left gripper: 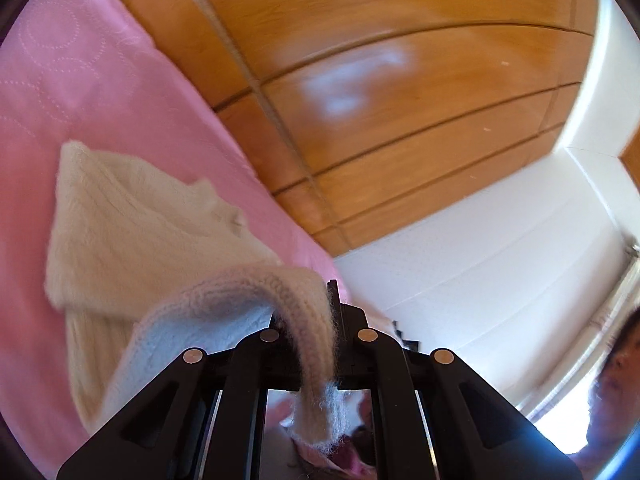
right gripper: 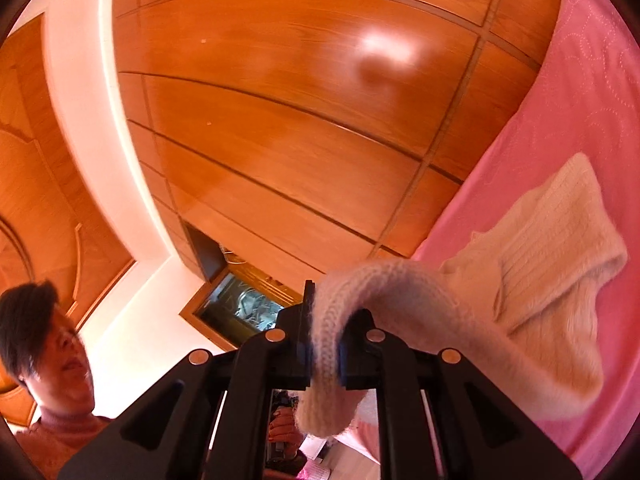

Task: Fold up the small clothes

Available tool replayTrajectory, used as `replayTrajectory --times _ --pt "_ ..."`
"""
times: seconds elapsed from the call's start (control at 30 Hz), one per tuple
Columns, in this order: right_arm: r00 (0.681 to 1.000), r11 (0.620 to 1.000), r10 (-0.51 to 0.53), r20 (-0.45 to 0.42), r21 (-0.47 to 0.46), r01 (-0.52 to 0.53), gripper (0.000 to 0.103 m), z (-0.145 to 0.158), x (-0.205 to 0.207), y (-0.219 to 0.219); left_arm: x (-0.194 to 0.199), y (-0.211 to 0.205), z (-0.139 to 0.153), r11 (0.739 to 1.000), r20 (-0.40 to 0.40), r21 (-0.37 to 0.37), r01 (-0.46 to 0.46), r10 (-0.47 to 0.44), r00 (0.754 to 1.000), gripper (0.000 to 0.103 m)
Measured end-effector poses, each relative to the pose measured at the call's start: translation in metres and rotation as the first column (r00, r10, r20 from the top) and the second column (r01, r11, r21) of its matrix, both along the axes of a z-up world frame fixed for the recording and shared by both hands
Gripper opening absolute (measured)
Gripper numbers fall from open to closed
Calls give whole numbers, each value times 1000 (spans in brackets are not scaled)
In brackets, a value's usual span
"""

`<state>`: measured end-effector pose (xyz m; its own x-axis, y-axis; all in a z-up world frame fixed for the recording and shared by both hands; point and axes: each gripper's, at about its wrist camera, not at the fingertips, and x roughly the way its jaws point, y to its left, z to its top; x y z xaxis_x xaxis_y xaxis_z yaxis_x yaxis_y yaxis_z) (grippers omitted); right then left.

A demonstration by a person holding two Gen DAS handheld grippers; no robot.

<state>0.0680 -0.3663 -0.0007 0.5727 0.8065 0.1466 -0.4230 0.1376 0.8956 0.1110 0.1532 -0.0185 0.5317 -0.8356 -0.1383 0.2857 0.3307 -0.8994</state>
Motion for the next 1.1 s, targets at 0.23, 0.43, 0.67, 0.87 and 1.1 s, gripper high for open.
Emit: replayTrajectory --times 0.23,0.43,0.67,0.87,1.1 --pt "988 997 -40 -146 -78 28 9 -25 80 4 57 -9 -24 990 -68 121 -74 83 994 5" --pt "951 986 -132 -279 -137 96 12 -65 129 6 94 -22 -46 938 -111 297 -177 218 970 36" --pt "900 959 -282 -333 -91 267 52 -110 135 -11 99 -30 -65 823 1 453 -343 384 923 65" --pt "923 905 -340 -179 -330 269 59 -96 121 10 91 -41 -64 791 77 492 -364 377 923 73" --pt "908 759 -408 -100 -590 276 69 -83 129 53 76 -85 -30 647 185 631 -428 411 893 73"
